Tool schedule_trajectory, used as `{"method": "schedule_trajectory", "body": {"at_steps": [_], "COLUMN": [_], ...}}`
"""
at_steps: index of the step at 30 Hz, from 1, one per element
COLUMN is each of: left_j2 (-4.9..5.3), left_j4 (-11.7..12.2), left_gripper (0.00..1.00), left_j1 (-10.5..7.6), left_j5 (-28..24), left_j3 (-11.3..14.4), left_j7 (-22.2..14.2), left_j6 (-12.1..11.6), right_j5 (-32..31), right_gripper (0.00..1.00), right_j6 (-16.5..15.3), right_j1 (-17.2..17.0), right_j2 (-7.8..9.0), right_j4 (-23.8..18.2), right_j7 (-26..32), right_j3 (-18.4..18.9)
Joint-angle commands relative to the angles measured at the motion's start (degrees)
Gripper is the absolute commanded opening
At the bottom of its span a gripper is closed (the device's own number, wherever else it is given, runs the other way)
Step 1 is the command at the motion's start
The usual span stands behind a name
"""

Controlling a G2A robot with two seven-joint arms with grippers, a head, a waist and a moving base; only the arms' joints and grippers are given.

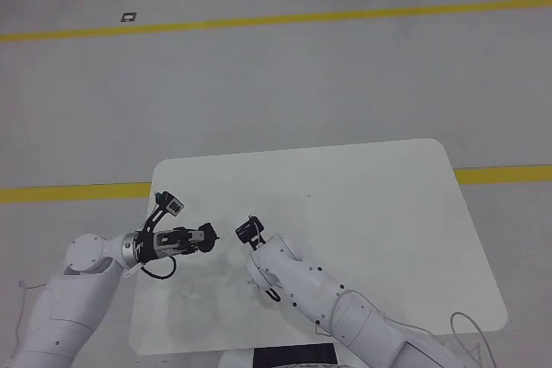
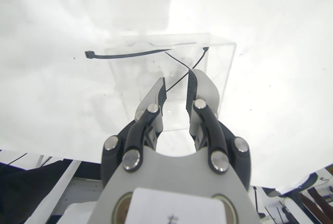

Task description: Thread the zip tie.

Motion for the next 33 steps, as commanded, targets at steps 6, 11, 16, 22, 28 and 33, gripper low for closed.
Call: {"method": "schedule_trajectory", "body": {"at_steps": [6, 11, 16, 22, 28, 33], "left_j2": [0.0, 0.0, 0.0, 0.0, 0.0, 0.0], "left_j4": [0.0, 0.0, 0.0, 0.0, 0.0, 0.0], "left_gripper": [0.0, 0.0, 0.0, 0.0, 0.0, 0.0], "left_j1": [0.0, 0.0, 0.0, 0.0, 0.0, 0.0], "left_j5": [0.0, 0.0, 0.0, 0.0, 0.0, 0.0], "left_j3": [0.0, 0.0, 0.0, 0.0, 0.0, 0.0], "left_j7": [0.0, 0.0, 0.0, 0.0, 0.0, 0.0], "left_j6": [0.0, 0.0, 0.0, 0.0, 0.0, 0.0], "right_j5": [1.05, 1.68, 1.02, -0.01, -0.01, -0.01], "right_gripper": [0.2, 0.0, 0.0, 0.0, 0.0, 0.0], "right_j6": [0.22, -0.12, -0.07, -0.28, -1.16, -1.95], "right_j1": [0.84, 1.17, 0.75, -0.58, -2.42, -4.18], "right_j2": [-0.92, -1.36, -1.5, -1.08, 0.57, 2.45], "right_j4": [2.72, 3.51, 2.8, -0.08, -5.75, -10.61], "right_j7": [0.0, 0.0, 0.0, 0.0, 0.0, 0.0], "right_j3": [0.16, 0.43, 0.88, 1.43, 2.26, 3.14]}}
